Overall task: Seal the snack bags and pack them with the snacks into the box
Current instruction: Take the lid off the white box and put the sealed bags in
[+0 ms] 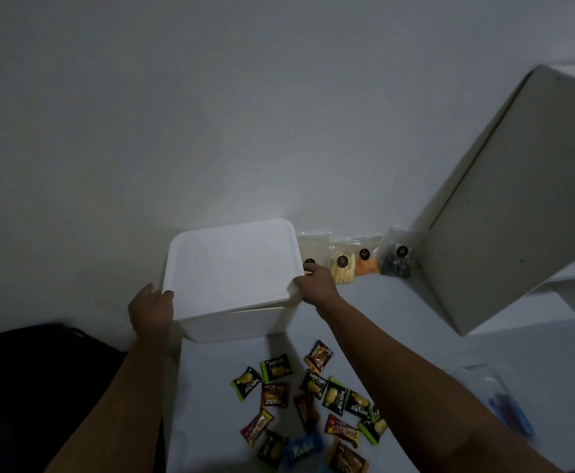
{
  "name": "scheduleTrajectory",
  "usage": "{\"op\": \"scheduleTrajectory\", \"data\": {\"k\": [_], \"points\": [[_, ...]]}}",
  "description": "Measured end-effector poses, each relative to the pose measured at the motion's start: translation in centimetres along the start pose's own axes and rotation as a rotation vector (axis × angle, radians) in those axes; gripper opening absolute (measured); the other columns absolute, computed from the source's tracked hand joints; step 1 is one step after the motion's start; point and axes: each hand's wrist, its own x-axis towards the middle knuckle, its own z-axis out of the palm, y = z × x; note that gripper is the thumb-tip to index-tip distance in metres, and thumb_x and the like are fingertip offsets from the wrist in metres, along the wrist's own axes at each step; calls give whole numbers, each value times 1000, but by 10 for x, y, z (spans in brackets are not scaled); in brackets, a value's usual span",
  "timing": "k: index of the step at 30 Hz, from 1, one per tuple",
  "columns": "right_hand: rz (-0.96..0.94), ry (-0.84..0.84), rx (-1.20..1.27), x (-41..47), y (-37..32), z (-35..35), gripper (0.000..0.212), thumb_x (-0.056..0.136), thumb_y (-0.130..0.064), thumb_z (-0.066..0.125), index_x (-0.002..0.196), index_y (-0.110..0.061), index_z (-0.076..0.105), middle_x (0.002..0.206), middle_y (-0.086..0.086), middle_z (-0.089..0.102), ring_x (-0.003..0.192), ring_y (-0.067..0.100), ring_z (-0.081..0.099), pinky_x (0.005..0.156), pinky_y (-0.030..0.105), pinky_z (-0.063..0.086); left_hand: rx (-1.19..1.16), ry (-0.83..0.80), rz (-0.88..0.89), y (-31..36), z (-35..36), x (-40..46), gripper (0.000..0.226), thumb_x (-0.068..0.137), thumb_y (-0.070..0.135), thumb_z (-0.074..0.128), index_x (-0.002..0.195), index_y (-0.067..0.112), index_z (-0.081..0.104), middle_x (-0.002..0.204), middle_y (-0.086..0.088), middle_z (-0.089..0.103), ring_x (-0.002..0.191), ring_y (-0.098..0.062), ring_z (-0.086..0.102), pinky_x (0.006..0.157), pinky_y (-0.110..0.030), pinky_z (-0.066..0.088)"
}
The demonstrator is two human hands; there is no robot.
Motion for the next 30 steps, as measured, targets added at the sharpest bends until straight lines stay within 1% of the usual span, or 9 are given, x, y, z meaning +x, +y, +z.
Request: {"op": "scheduleTrajectory", "data": {"k": [3, 8, 11, 16, 19, 21, 25, 27, 30], "points": [[73, -50, 122, -1, -4, -4, 46, 93, 5, 52, 136, -7, 60, 122, 16, 63, 109, 37, 62, 81, 48, 62, -46, 34, -10, -2, 4, -2, 52, 90, 7, 67, 139, -1, 56, 138, -19, 61, 111, -26, 61, 82, -16, 48], [114, -83, 160, -1, -7, -6, 47, 95, 5, 52, 139, -10, 56, 131, 18, 60, 112, 41, 63, 71, 45, 64, -174, -5, -87, -5, 1, 1, 40, 87, 7, 70, 127, 2, 67, 117, -14, 68, 97, -23, 61, 85, -33, 48], [124, -70, 154, 1, -5, -5, 48, 95, 6, 50, 140, -11, 55, 135, 18, 57, 115, 42, 61, 75, 52, 64, -286, -25, -155, -8, 0, 3, 35, 87, 6, 69, 121, 7, 68, 109, -11, 68, 94, -26, 63, 81, -40, 51], [160, -64, 154, 0, 4, -6, 52, 96, 9, 47, 143, -12, 49, 139, 17, 51, 121, 47, 56, 80, 60, 62, -416, -138, -188, 0, -2, 4, 18, 94, 5, 62, 101, 22, 64, 95, -2, 63, 75, -20, 59, 66, -37, 45], [166, -51, 161, -4, 8, -4, 53, 94, 10, 49, 143, -12, 51, 138, 17, 52, 120, 46, 57, 79, 58, 63, -457, -187, -235, 4, -6, 5, 26, 95, 3, 60, 116, 18, 61, 105, -7, 63, 87, -26, 62, 79, -46, 50], [160, -54, 176, -7, 8, -2, 53, 93, 9, 51, 142, -11, 52, 136, 18, 55, 117, 44, 59, 76, 56, 64, -424, -204, -267, 1, -7, 9, 36, 93, 1, 62, 126, 14, 59, 106, -10, 62, 93, -30, 61, 89, -46, 50], [152, -67, 175, -13, 8, 2, 52, 95, 6, 51, 144, -10, 51, 128, 14, 56, 108, 42, 62, 57, 43, 65, -325, -222, -327, -4, -4, 12, 31, 85, 6, 72, 116, 5, 68, 115, -15, 65, 99, -30, 65, 89, -42, 53], [140, -60, 153, -12, 10, 4, 49, 97, 4, 51, 144, -10, 52, 129, 15, 56, 110, 43, 63, 61, 47, 65, -385, -212, -406, -8, -4, 18, 37, 83, 6, 75, 119, -1, 68, 118, -15, 66, 99, -31, 66, 92, -44, 53], [138, -54, 131, -12, 9, 5, 43, 97, 5, 52, 138, -7, 55, 123, 15, 56, 110, 45, 63, 67, 53, 64, -515, -238, -490, -16, -9, 32, 48, 78, 10, 76, 124, 0, 67, 127, -16, 68, 117, -35, 64, 92, -50, 54]]}}
